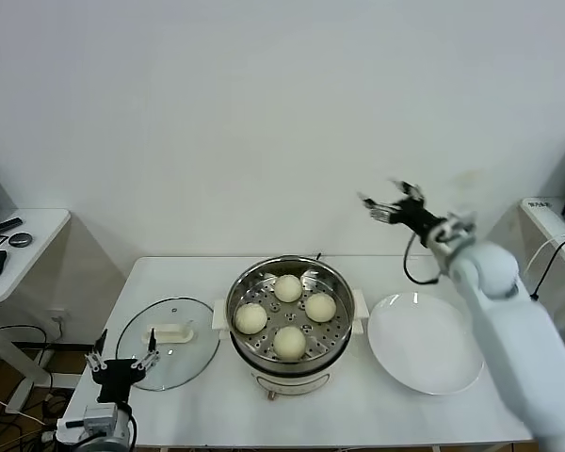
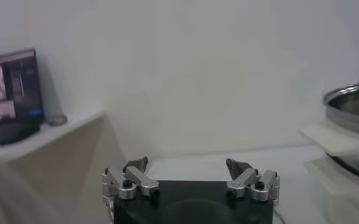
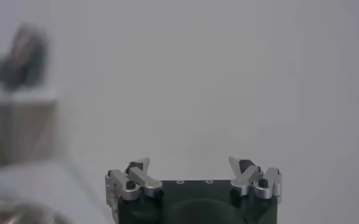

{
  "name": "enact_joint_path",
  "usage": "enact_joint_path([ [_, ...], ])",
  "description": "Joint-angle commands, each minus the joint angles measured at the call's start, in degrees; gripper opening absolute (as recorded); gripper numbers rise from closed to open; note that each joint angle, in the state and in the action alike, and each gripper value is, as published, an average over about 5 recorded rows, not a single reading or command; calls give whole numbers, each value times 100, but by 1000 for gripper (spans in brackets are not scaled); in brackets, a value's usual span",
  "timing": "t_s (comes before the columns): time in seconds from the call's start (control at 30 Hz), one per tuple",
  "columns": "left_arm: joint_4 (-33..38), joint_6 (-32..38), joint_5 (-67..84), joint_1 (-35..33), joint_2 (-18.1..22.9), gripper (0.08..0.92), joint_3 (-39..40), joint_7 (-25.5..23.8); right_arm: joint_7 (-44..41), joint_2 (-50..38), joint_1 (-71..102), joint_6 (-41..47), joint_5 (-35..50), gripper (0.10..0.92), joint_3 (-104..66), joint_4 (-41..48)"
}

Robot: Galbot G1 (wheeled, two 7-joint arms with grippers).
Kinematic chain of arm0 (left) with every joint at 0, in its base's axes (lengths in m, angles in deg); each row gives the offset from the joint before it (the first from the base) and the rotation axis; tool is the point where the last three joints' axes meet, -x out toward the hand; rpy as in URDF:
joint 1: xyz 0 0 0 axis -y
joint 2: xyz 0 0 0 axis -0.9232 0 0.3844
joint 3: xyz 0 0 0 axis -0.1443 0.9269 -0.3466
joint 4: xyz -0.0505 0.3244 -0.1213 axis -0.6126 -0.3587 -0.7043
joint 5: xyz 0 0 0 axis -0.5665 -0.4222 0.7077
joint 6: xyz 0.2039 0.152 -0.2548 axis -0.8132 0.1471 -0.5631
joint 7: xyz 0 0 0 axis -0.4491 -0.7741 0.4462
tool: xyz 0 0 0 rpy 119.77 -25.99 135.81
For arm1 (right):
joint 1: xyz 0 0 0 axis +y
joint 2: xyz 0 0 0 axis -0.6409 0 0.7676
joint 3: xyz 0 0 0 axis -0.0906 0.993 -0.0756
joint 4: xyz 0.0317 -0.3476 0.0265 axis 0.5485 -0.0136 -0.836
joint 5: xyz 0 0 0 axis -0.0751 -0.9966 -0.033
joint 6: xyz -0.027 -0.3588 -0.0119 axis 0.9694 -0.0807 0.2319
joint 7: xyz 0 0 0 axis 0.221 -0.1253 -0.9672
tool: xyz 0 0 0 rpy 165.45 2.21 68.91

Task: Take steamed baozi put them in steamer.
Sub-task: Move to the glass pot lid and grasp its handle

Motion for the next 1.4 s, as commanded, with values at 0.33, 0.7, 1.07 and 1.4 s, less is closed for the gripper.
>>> enact_joint_path([
  [0.33,-1951,1051,-7283,473,-1847,823,629,1460,1114,1934,3911,-1160,-458,823,-2550,-914],
  [0.7,-2537,568,-7814,1055,-2007,823,1231,1233,1099,2019,3867,-1123,-548,823,-2434,-859],
  [1.07,-2695,-46,-7169,1218,-1759,823,1406,753,1102,2051,3795,-1149,-646,823,-2424,-684],
  [1.4,-3059,-231,-7030,1522,-1636,823,1554,772,1120,2092,3726,-1170,-733,823,-2407,-580],
])
